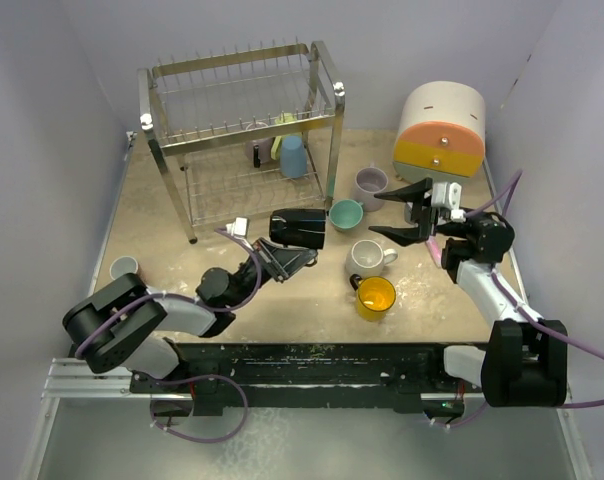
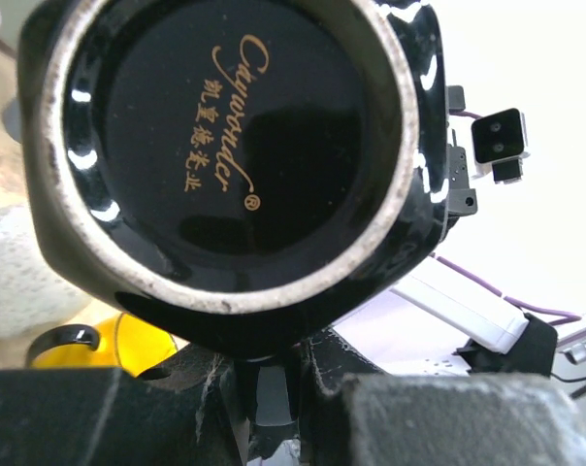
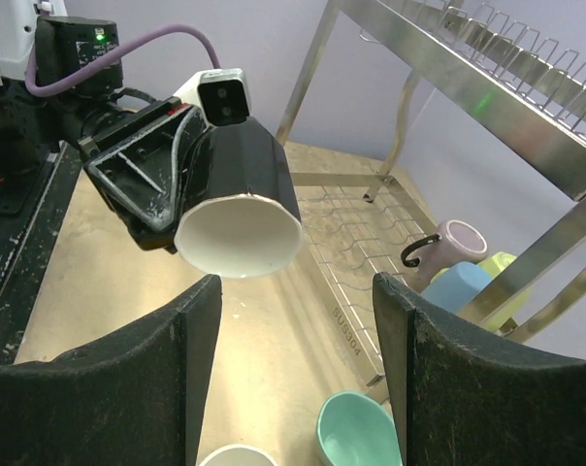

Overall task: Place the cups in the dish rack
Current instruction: Turn the cup upside down in the dish rack.

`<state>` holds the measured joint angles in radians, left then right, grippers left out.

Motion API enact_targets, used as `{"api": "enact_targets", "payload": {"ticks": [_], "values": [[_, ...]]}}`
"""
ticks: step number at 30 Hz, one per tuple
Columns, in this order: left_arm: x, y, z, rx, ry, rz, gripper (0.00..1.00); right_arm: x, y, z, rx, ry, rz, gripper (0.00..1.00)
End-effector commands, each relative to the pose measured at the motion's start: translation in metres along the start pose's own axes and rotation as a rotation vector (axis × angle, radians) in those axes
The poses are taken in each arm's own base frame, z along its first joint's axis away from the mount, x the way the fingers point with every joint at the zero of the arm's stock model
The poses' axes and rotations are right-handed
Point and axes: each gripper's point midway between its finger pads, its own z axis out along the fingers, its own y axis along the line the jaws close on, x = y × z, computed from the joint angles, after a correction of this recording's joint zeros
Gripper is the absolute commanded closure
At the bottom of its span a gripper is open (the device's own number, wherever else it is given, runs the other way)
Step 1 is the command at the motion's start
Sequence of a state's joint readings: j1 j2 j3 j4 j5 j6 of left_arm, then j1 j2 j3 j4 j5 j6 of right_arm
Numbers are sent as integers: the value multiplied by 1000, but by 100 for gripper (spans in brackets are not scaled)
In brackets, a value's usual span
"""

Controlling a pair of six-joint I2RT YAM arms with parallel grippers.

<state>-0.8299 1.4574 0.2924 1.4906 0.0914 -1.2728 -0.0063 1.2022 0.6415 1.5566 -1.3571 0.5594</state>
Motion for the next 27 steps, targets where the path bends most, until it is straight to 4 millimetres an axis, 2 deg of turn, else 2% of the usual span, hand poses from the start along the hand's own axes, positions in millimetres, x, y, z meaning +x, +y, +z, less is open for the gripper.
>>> {"api": "enact_targets", "payload": {"ticks": [1,7,12,15,19,27], "values": [[-33,-45,-9,165,-121,114,100,-12,-3,2,-15,-5,-76,35],[-37,-38,-18,94,-120,192,100,-9,-5,2,-15,0,-67,35],[-42,-23,-18,-72,-78,333,100,-6,-6,2,-16,4,-61,35],[-52,-21,-19,-191,-46,458,100,-5,-6,2,-16,7,-57,35],[-71,-28,-24,-306,-23,630,100,-3,-7,2,-18,11,-50,35],[-102,-31,-20,-431,-21,874,100,-1,-9,2,-17,17,-49,35]]}}
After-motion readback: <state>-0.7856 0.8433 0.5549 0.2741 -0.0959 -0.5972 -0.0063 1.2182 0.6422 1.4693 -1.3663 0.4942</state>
